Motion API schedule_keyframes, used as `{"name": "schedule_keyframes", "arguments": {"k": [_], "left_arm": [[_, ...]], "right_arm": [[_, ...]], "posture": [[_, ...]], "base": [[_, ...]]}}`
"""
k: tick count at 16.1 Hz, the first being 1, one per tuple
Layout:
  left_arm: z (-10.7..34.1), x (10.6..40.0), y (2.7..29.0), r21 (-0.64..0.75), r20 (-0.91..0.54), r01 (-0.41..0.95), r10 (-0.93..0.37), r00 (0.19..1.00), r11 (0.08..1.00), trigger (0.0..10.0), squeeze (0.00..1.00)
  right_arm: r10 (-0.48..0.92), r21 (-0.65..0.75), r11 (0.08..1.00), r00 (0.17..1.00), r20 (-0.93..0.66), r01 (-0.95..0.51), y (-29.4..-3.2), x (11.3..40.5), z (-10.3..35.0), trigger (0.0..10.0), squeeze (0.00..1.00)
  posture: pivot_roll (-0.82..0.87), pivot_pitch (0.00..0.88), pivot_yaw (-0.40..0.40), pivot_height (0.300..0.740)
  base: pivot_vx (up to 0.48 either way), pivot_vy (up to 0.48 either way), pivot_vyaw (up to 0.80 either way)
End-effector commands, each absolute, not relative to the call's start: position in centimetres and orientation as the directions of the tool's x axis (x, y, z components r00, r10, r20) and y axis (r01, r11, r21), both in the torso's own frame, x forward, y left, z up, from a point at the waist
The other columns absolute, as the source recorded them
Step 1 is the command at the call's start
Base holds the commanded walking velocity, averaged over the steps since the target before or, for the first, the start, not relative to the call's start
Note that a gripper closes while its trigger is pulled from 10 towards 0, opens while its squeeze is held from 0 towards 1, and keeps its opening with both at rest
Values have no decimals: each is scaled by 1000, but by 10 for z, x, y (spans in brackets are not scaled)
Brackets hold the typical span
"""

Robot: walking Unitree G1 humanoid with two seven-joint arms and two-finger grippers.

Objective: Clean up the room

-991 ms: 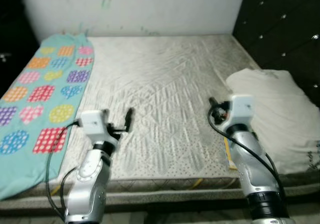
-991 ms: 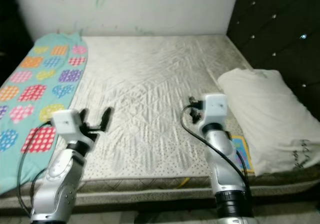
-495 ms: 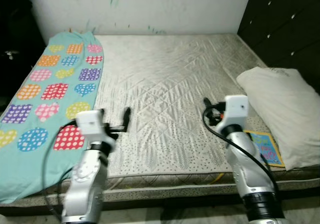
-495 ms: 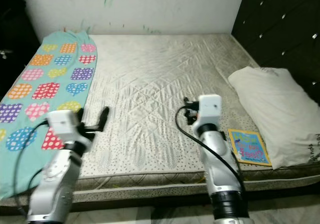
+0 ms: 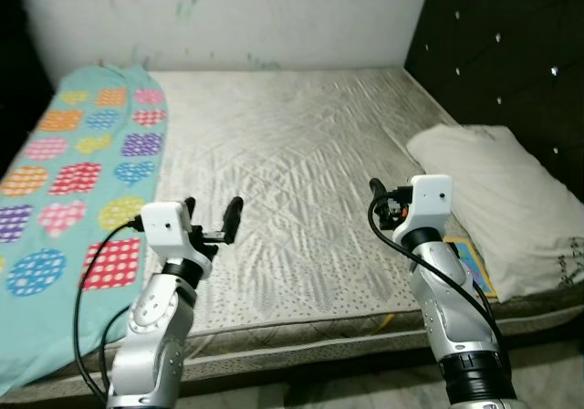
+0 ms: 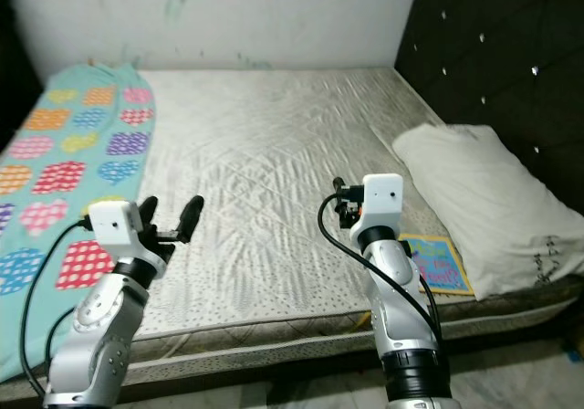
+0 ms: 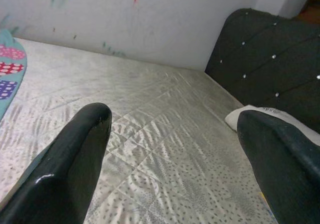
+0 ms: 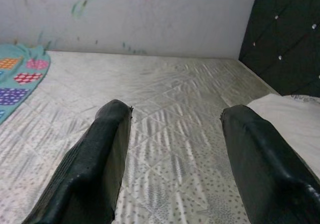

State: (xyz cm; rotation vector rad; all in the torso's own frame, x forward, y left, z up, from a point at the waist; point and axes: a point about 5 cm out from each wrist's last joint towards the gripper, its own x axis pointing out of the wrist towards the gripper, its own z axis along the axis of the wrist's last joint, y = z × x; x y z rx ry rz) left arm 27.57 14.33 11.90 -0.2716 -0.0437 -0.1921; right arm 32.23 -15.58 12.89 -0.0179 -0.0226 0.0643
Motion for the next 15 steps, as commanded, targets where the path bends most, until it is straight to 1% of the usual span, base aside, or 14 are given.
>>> {"name": "schedule_keyframes", "arguments": {"k": [1, 4, 10, 12, 15], "left_arm": [[123, 277, 140, -260, 84, 211, -196, 977, 942, 10000, 0], [124, 278, 140, -256, 82, 212, -197, 977, 943, 10000, 0], [124, 279, 141, -275, 74, 185, -171, 982, 944, 10000, 0], [125, 279, 141, -278, 82, 192, -176, 981, 941, 10000, 0], [125, 280, 141, -286, 78, 183, -168, 983, 941, 10000, 0]], "right_arm": [[63, -18, 998, 997, 32, -63, -156, 324, 132, 10000, 0], [59, -18, 998, 998, 32, -59, -157, 324, 131, 10000, 0], [53, -19, 998, 998, 33, -52, -159, 325, 131, 10000, 0], [52, -19, 999, 998, 33, -51, -158, 325, 131, 10000, 0], [50, -18, 999, 998, 33, -49, -159, 325, 131, 10000, 0]], "posture": [[-68, 0, -6, 740], [-68, 0, -4, 740], [-66, 0, -5, 740], [-66, 0, -5, 740], [-67, 0, -4, 740]], "base": [[300, 0, 0], [291, 0, 0], [0, 0, 0], [0, 341, 0], [0, 480, 0]]}}
